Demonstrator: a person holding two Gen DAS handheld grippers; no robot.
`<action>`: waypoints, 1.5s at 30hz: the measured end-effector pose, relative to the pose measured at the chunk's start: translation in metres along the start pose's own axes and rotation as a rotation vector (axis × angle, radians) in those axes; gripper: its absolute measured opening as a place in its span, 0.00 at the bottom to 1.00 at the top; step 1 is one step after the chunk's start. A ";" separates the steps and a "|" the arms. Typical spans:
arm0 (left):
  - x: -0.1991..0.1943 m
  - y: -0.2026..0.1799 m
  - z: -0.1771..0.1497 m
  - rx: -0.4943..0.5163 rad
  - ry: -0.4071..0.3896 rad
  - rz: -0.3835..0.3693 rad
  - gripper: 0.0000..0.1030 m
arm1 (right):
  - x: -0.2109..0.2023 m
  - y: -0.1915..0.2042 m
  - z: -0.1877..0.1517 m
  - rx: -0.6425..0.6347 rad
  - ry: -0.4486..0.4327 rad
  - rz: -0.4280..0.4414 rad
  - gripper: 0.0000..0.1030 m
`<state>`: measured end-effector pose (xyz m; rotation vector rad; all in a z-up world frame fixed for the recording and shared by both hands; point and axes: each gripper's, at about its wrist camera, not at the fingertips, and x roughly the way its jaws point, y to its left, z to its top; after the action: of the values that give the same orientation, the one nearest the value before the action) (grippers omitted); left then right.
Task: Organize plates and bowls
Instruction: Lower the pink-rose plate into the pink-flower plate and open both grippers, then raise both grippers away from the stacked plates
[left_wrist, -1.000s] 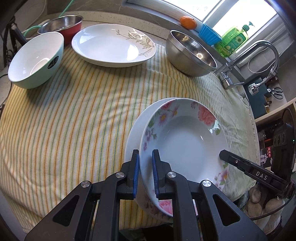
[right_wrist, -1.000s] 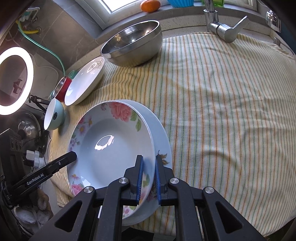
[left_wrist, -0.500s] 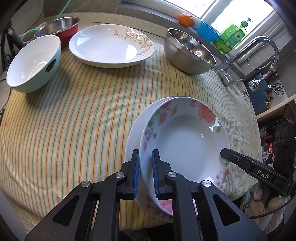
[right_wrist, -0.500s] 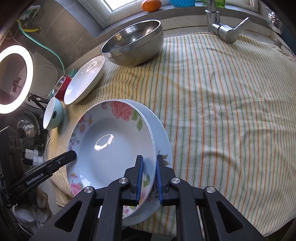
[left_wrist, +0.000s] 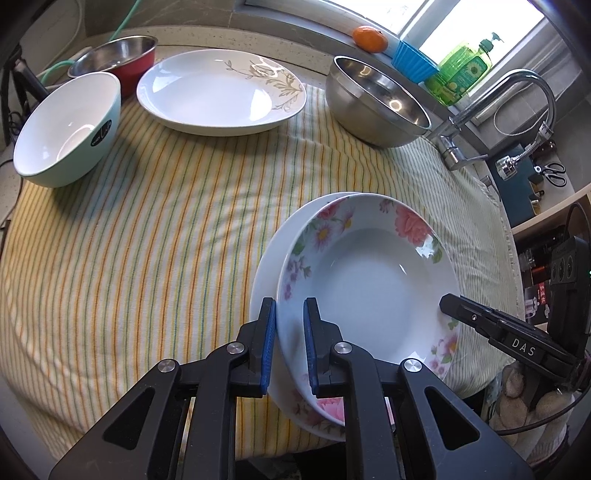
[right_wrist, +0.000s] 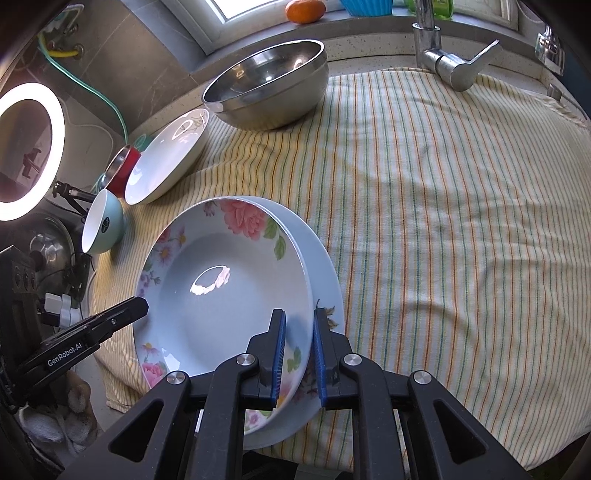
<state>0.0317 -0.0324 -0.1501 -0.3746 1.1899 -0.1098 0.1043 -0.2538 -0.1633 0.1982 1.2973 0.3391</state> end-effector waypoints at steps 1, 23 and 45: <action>0.000 0.000 0.000 -0.001 0.000 0.000 0.11 | 0.000 0.002 -0.001 -0.015 -0.002 -0.013 0.14; -0.022 0.011 0.000 -0.047 -0.042 0.002 0.26 | -0.026 0.015 0.002 -0.052 -0.098 -0.034 0.39; -0.064 0.023 -0.007 -0.276 -0.213 0.089 0.62 | -0.054 0.043 0.045 -0.305 -0.216 0.195 0.87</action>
<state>-0.0016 0.0052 -0.1037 -0.5608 1.0097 0.1701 0.1290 -0.2312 -0.0881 0.0990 1.0009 0.6586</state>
